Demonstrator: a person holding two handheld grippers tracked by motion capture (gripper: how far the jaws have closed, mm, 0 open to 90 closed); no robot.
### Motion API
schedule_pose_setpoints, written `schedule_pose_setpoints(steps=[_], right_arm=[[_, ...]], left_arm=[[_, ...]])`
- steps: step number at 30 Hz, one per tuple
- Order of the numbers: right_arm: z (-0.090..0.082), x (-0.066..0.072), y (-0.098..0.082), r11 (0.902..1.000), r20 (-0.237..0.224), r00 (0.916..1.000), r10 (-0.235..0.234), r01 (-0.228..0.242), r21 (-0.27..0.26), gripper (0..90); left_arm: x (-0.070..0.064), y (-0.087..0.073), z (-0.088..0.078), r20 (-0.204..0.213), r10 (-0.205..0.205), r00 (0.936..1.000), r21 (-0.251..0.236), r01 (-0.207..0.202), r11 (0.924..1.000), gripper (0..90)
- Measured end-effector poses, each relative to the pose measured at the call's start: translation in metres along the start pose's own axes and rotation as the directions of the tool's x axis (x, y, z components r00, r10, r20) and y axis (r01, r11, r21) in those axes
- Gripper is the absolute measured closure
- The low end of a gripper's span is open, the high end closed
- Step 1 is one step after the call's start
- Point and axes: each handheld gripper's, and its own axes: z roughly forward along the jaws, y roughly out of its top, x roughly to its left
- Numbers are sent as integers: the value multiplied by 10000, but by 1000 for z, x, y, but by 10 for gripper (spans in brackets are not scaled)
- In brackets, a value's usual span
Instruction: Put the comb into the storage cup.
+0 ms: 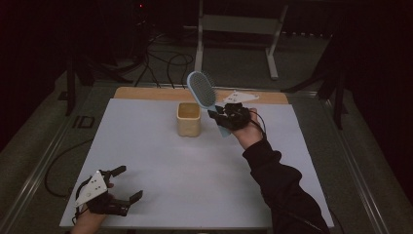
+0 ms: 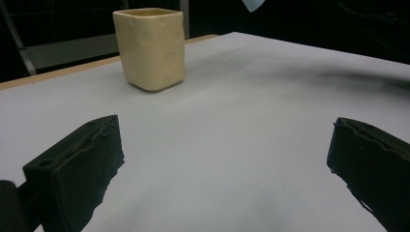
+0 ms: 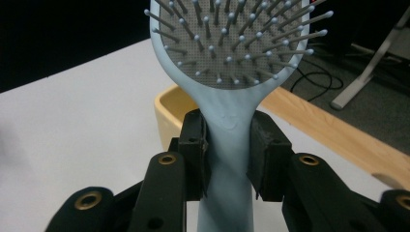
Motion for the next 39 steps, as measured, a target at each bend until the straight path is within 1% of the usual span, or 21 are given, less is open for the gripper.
schedule_pose_setpoints(steps=[4, 12, 14, 19, 24, 29, 35, 37, 38, 39], right_arm=[[7, 2, 9, 9999, -136, 9999, -51, 50, -119, 704], [19, 3, 23, 9993, -121, 9999, 11, -16, -369, 704], [21, 4, 26, 9991, -113, 9999, 75, -80, -425, 704], [25, 5, 33, 9980, -154, 9999, 26, -36, -639, 704], [30, 5, 40, 9974, -158, 9999, 71, -82, -714, 704], [35, 6, 48, 9955, -159, 9999, 48, -63, -950, 704], [43, 8, 57, 9911, -231, 9995, 209, -237, -1311, 704], [46, 9, 59, 9897, -209, 9997, 143, -171, -1418, 704], [48, 9, 60, 9893, -225, 9995, 213, -244, -1440, 704], [49, 9, 61, 9884, -186, 9997, 186, -212, -1506, 704]], left_arm=[[0, 0, -1, -5, -31, 10000, -18, 31, 10000, 0], [0, 0, -1, 19, -58, 10000, -32, 58, 10000, 0], [0, 0, -1, 26, -55, 10000, -27, 55, 10000, 0], [0, 0, -1, 27, -63, 10000, -43, 63, 10000, 0], [0, 0, -1, 34, -74, 10000, -56, 75, 10000, 0], [1, -1, -1, 18, -99, 9999, -60, 99, 9999, 0], [1, -1, -2, 32, -141, 9999, -97, 141, 9999, 0], [1, -1, -2, 34, -152, 9999, -100, 152, 9998, 0], [1, -1, -2, 41, -157, 9999, -104, 157, 9998, 0], [2, -1, -2, 40, -159, 9999, -113, 160, 9998, 0]])
